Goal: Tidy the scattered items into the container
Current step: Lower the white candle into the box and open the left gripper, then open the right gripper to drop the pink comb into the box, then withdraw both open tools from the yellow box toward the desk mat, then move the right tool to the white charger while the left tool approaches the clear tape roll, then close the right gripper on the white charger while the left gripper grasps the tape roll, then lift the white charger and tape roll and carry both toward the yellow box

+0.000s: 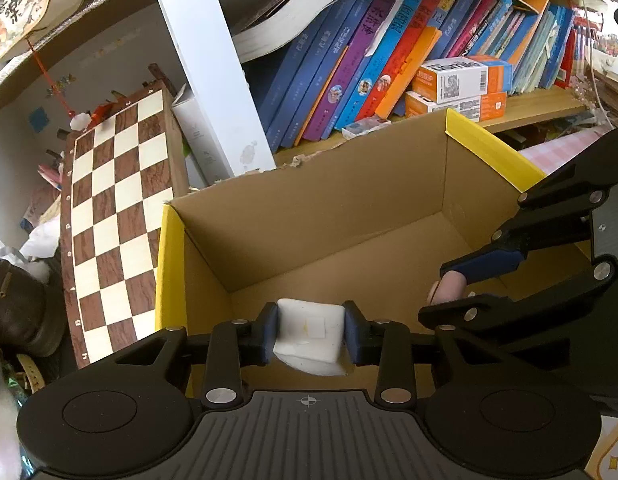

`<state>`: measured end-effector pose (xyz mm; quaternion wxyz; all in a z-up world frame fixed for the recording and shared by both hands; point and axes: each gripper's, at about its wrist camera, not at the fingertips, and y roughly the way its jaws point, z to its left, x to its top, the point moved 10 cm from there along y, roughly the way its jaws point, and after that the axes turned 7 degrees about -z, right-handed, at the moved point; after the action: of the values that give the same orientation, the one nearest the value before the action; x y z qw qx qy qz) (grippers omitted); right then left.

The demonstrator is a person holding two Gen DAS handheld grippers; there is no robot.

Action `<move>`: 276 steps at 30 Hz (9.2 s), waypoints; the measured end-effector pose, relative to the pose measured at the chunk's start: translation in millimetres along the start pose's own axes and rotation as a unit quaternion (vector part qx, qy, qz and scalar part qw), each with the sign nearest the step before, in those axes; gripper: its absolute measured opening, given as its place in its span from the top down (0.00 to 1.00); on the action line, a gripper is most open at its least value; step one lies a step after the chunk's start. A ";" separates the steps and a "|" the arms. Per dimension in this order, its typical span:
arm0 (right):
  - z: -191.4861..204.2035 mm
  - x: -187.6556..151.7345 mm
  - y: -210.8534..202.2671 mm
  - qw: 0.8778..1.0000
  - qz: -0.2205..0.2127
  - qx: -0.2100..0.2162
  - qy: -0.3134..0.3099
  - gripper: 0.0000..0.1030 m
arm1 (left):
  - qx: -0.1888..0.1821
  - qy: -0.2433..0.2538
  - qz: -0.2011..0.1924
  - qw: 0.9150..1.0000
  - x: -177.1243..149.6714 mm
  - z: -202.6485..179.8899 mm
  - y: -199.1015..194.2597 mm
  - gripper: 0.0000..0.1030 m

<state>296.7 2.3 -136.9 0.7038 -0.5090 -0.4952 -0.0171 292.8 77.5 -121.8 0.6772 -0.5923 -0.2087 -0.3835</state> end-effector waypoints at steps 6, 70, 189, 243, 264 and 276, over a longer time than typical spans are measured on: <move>0.4 -0.3 0.9 1.000 0.005 -0.002 -0.004 0.77 | 0.006 0.000 -0.002 1.000 -1.0 1.2 -1.0 0.61; 7.6 -15.1 -150.1 0.991 -0.085 -0.108 0.002 0.40 | 0.018 -0.015 -0.135 0.991 -4.7 -15.5 -164.5 0.18; -201.2 -247.8 -200.4 0.930 0.006 -0.260 0.260 0.15 | -0.133 0.129 -0.040 0.982 10.7 -258.2 -60.9 0.16; -239.6 -253.1 -167.0 0.933 0.017 -0.246 0.263 0.48 | -0.130 0.125 0.052 0.982 -27.6 -261.7 -7.6 0.60; -216.7 -261.9 -190.5 0.932 0.012 -0.232 0.277 0.49 | -0.167 0.113 0.021 0.979 -13.5 -269.9 -42.5 0.92; -189.3 -260.5 -214.2 0.934 0.001 -0.234 0.270 0.49 | -0.195 0.119 -0.017 0.973 -5.0 -281.4 -84.1 0.92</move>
<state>179.7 -364.7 -171.5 0.6721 -0.6358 -0.2677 -0.2689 176.9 -192.3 -131.1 0.5617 -0.6593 -0.0576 -0.4965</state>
